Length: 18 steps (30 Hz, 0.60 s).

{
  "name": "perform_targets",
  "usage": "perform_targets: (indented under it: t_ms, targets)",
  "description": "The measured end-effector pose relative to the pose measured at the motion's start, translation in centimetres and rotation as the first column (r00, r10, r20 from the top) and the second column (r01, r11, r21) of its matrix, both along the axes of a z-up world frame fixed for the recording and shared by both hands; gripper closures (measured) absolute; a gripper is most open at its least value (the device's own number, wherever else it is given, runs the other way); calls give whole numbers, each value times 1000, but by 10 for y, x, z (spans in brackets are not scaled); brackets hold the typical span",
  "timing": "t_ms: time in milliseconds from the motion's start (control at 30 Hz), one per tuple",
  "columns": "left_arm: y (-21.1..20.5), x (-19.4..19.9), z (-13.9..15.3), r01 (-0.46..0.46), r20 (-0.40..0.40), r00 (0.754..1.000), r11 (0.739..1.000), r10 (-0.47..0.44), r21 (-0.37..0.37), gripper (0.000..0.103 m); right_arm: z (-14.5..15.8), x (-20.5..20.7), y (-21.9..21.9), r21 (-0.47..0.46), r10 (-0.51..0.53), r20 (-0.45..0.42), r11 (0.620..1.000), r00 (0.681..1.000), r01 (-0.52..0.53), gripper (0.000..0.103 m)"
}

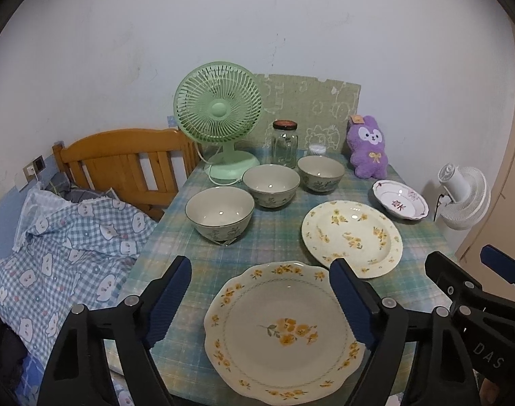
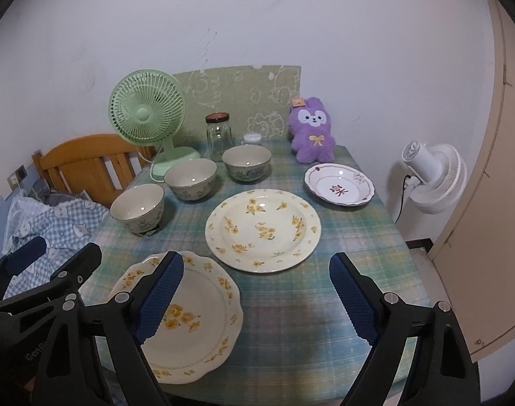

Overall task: Organize plates and bowls
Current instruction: 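Move both tools toward the scalloped yellow-flower plate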

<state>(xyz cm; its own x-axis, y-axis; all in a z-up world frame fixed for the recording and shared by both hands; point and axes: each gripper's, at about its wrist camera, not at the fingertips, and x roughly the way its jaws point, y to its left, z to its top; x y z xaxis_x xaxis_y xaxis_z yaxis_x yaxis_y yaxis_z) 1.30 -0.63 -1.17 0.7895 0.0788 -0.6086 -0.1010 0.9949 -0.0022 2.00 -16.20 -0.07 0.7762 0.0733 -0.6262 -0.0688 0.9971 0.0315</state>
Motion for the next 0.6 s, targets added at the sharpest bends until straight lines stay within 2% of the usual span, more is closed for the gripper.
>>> perform_targets:
  t_ms: [233,600]
  targets:
    - [10,14,-11,19,-40,999,1000,-18,13,23,-12,14,12,-1,-18,-52,1000,998,18,16]
    - [29,40,-47,23,-132,991,1000,-21,8,30,-52,43,37,-30,-11,-126,1000,992,7,20]
